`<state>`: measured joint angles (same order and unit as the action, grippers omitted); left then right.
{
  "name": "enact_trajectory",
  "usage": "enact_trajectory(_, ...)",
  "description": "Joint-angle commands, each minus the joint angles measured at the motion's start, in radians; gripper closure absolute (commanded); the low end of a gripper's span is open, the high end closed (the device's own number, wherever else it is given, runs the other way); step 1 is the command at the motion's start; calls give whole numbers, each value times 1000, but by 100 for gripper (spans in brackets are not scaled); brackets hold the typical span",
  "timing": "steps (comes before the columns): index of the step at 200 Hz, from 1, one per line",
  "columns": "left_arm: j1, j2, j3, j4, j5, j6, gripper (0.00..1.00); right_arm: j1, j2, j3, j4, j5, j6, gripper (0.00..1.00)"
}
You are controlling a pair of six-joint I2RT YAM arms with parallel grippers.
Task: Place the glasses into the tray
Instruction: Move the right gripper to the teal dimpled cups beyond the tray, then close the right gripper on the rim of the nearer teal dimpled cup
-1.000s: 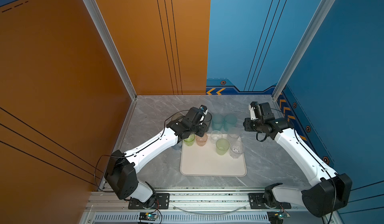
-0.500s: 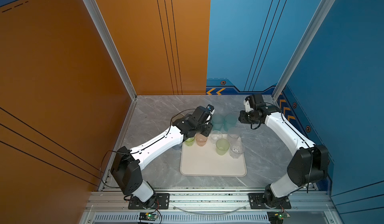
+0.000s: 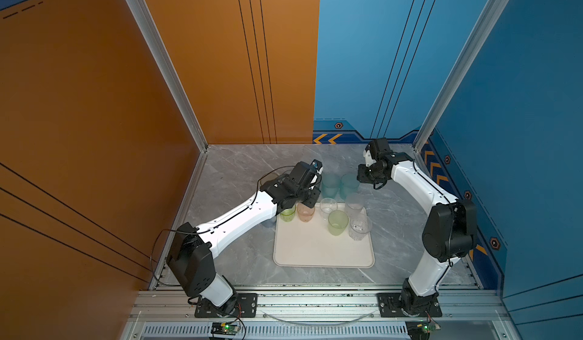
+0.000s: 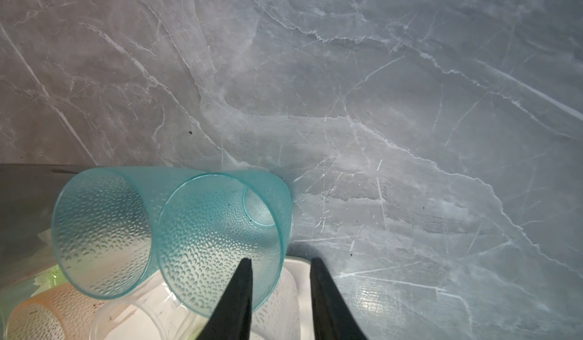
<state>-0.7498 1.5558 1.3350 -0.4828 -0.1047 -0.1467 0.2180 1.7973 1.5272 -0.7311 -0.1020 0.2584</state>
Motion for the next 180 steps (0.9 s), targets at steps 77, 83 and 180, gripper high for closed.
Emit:
enact_trajectory(77,51,-66,-73,18,18,2,79,22,111,95,-56,57,-20,71)
enact_trajectory(83,53,-68,-77,19,19,2,79,22,120,100,-60,62,-20,72)
enact_trajectory(180,76,-72,-98,32,33,-1,79,37,157,118,-66,88,-27,81)
